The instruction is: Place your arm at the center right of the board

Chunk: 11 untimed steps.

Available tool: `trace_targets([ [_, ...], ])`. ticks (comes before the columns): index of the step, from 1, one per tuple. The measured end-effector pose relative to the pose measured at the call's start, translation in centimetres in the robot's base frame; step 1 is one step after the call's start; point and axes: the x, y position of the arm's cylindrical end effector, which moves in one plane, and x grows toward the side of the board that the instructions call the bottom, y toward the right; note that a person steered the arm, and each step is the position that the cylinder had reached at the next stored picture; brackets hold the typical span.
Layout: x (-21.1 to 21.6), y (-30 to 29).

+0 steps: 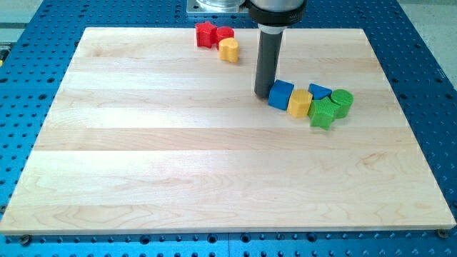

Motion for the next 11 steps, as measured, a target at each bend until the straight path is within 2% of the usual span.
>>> trace_targets([
  [2, 0.0, 0.0],
  [3, -1.3, 0.1],
  [4, -6.1, 2.9],
  [6, -5.5, 13.1],
  [9, -5.5, 13.2],
  [10, -4.3, 14.4],
  [11, -2.5, 18.1],
])
